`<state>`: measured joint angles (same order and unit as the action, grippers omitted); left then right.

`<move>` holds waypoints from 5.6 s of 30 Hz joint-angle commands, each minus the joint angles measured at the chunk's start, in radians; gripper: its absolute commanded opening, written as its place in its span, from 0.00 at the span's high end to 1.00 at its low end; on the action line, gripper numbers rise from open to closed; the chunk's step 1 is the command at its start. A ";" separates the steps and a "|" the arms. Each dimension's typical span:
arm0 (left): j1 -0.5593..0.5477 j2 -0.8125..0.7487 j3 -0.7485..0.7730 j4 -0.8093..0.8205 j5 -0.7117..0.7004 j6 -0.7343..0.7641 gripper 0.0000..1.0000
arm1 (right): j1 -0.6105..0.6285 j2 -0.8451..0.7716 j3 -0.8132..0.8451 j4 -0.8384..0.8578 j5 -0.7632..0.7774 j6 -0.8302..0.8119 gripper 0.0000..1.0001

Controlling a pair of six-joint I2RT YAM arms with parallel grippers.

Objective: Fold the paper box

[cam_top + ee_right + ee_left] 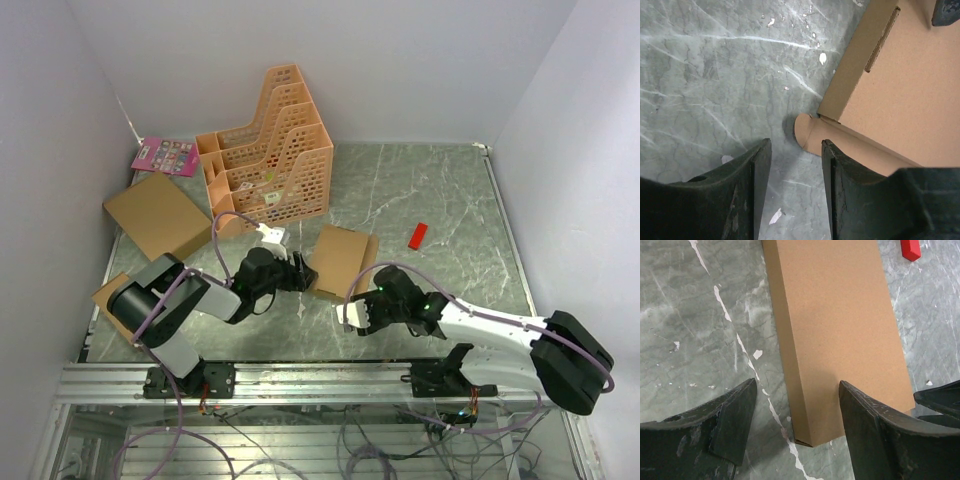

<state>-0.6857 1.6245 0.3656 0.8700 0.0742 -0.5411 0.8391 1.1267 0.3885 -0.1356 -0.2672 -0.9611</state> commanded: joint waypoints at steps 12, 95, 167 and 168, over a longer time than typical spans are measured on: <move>-0.006 0.037 -0.011 0.094 0.018 0.010 0.23 | 0.040 0.038 -0.066 0.165 0.081 0.005 0.71; -0.020 0.189 -0.016 0.199 0.063 0.006 0.27 | -0.145 0.297 0.315 -0.188 -0.133 0.395 1.00; -0.029 0.256 -0.002 0.214 0.057 0.002 0.27 | -0.155 0.324 0.348 -0.210 -0.130 0.419 1.00; -0.028 0.256 -0.001 0.214 0.058 0.003 0.27 | -0.155 0.324 0.348 -0.210 -0.131 0.422 1.00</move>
<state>-0.6987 1.8374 0.3733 1.1893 0.1276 -0.5468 0.6884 1.4586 0.7441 -0.3836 -0.4026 -0.5571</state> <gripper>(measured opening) 0.727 0.004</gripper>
